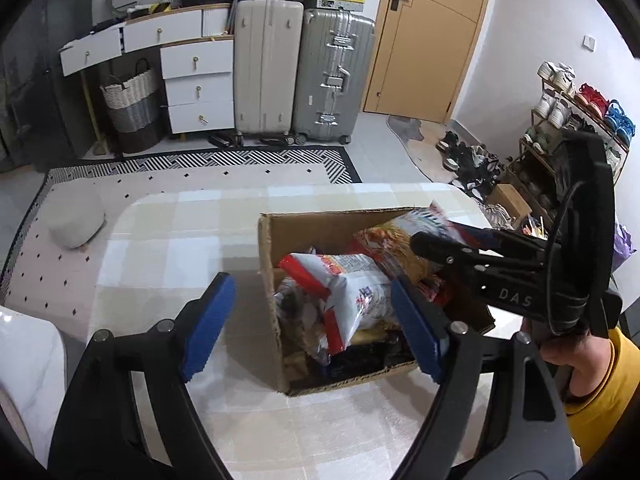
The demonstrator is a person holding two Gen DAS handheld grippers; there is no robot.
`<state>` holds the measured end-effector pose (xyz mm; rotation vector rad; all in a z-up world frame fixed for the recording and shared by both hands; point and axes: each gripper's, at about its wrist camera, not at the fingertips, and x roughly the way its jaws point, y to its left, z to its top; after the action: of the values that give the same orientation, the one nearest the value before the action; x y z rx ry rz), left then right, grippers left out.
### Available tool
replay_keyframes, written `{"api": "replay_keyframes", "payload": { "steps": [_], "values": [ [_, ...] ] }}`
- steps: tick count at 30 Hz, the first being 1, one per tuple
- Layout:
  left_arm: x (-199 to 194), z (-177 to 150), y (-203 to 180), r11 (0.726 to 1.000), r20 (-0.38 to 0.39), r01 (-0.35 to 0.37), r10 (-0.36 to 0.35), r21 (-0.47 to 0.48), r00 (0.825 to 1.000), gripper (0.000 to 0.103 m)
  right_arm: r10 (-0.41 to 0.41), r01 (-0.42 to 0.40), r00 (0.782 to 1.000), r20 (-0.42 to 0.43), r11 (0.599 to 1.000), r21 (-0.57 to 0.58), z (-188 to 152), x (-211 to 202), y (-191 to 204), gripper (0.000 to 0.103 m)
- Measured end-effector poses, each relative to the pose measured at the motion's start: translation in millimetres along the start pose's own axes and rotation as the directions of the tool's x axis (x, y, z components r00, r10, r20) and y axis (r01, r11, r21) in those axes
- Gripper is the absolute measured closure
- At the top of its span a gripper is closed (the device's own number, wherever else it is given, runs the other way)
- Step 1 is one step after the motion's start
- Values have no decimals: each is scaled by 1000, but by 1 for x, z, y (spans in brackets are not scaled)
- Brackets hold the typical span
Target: Organize snacks
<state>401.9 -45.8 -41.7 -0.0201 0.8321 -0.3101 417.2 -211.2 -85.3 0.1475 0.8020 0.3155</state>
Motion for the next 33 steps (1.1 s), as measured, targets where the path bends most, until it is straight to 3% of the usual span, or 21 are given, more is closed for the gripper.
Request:
{"api": "replay_keyframes", "payload": {
  "steps": [8, 10, 13, 15, 19, 27, 33],
  "values": [
    [-60, -25, -8, 999, 86, -53, 54, -11, 995, 20, -31, 32, 995, 98, 999, -8, -7, -51, 4, 45],
    [-81, -35, -11, 998, 126, -66, 68, -21, 990, 20, -22, 25, 991, 135, 999, -24, -14, -71, 12, 39],
    [-111, -52, -15, 997, 176, -71, 77, -39, 981, 12, -8, 29, 973, 233, 996, -84, -35, -113, 30, 26],
    [-129, -63, -19, 997, 201, -63, 72, -49, 977, 0, 14, 27, 956, 294, 991, -133, -53, -140, 46, 23],
    [-172, -93, -28, 996, 280, -69, 82, -56, 957, 1, 38, 37, 913, 406, 984, -176, -96, -188, 69, 6],
    [-224, -157, -40, 994, 340, -90, 106, -63, 934, 1, 29, 72, 867, 497, 981, -182, -183, -234, 94, 2],
    [-231, -210, -29, 985, 391, -145, 170, -92, 904, 1, -48, 118, 841, 539, 988, -96, -232, -235, 86, 1]
  ]
}}
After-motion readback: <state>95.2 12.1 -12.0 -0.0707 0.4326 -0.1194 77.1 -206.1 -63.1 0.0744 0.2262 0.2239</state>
